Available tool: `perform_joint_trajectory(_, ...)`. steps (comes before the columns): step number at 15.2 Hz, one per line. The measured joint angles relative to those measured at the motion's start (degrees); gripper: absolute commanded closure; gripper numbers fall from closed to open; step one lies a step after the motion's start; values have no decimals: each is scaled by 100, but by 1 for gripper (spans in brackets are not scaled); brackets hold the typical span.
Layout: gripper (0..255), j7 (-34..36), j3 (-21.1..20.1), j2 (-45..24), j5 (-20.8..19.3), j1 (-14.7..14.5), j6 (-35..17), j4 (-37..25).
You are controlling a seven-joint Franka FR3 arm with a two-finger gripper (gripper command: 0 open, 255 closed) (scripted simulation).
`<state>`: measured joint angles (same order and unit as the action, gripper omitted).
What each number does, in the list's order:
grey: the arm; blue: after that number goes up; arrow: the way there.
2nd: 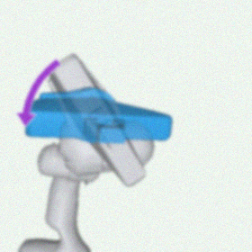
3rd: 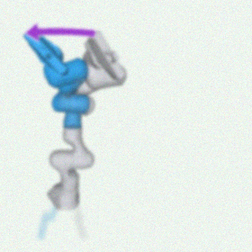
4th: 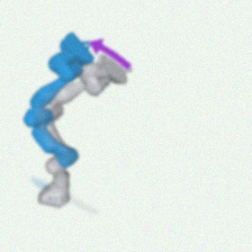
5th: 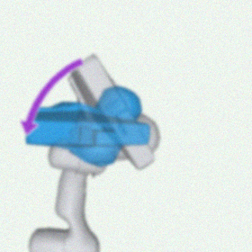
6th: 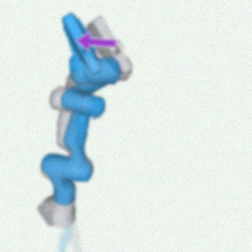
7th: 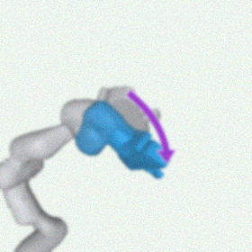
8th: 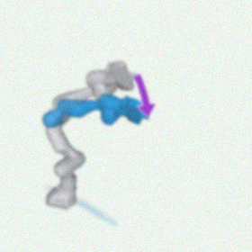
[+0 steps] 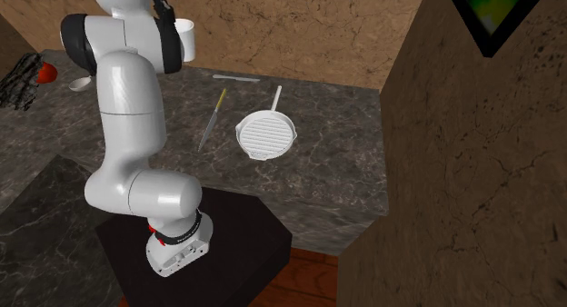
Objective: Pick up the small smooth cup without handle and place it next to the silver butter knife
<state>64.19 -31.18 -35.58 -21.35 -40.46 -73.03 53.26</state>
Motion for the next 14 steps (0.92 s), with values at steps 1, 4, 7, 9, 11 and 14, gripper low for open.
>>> perform_joint_trajectory(1,255,15,-3,6,6,23,-83,93)
perform_joint_trajectory(4,255,53,-18,61,37,115,-349,430)
perform_joint_trajectory(7,255,110,-38,144,75,213,-647,828)
perform_joint_trajectory(9,255,129,-47,204,99,287,-836,1084)
perform_joint_trajectory(11,255,155,-55,256,119,350,-1018,1327)
perform_joint_trajectory(14,255,178,-51,271,122,422,-1281,1614)
